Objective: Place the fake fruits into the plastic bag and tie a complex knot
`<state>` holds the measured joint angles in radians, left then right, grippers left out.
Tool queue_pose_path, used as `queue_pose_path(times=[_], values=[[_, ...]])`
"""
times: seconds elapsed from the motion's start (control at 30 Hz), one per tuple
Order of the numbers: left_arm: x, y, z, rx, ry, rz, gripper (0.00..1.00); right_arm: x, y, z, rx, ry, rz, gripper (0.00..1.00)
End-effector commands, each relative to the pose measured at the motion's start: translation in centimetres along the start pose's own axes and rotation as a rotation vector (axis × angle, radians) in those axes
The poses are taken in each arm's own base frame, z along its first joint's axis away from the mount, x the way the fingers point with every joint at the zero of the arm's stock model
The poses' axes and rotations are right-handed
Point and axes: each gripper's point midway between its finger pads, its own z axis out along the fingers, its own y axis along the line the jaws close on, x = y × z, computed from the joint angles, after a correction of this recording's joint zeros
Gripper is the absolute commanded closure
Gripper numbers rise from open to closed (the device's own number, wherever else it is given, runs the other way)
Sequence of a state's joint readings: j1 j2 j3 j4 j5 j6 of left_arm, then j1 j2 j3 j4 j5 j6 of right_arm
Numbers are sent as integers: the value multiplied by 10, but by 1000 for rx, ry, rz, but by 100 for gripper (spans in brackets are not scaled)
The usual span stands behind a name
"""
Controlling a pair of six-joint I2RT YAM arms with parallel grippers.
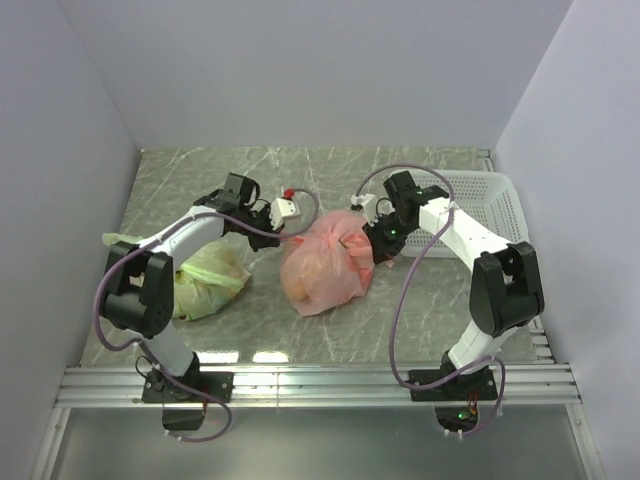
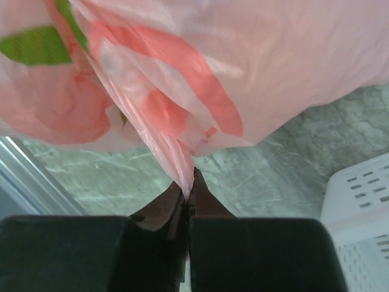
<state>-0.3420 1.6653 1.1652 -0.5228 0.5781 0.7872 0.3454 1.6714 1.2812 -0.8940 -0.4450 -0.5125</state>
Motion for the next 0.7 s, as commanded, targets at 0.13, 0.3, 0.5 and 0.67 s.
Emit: queue_pose_path(times=[0.13,0.3,0.5,0.67], values=[[36,36,-64,-282,-11,-318,100,12,-40,-24,165,-114,159,100],[73,59,-109,-456,-6,-462,100,36,-67,-38,260,-129,232,100],[108,56,-114,-464,54,-523,100,63,-75,-28,277,-86,256,100],[101,47,-96,-364,47,-551,100,36,-54,-17,184,-113,248,100]])
